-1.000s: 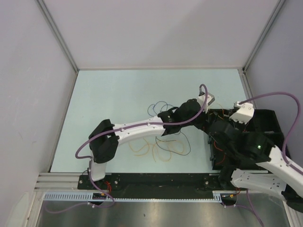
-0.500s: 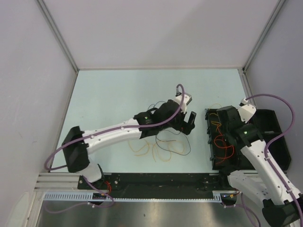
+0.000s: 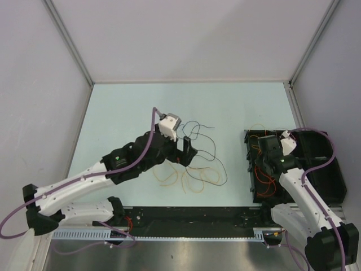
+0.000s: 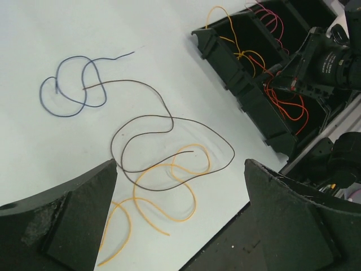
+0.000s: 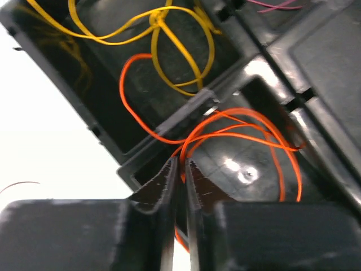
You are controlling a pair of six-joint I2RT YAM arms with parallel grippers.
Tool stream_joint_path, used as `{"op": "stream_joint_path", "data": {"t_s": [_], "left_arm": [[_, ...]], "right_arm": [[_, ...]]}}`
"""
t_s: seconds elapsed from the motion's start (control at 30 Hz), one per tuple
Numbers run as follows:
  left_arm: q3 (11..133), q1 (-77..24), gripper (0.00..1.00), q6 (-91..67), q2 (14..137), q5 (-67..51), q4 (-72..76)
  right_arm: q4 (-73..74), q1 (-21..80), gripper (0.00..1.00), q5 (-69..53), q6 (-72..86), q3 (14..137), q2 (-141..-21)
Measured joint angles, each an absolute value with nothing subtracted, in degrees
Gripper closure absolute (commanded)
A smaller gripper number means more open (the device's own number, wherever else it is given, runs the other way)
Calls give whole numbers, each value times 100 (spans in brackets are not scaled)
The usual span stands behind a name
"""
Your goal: Untangle the cables
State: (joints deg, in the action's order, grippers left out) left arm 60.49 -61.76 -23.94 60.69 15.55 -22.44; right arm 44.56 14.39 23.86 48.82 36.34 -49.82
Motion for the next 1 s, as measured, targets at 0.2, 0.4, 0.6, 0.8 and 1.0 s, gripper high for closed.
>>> {"op": "stream_joint_path", "data": {"t_s": [0.2,0.4,0.6,0.8,1.0], "left_arm": [[5852,-6147,0,-2410,5286,1896,-2738],[5837,-6134,0,-2410,4893,2276,-3286],[5837,-6130,0,-2399,4622,2576,-3920],[5774,-6112,0,-2368,4075,2700,-4342],[5312,-6110,0,-2322,3623,2683,-4344]], "right_arm": [[4331,1415,29,2075,4735,3732,-4746],[4624,1935,29,2272,4630,4668,-4853],[4652,3531,31,2620,4801,5212,-5389],[4320,4584,36,2698,5050,5280,-6764],[3809,4755,37,2580,5068,5280,-7581]]}}
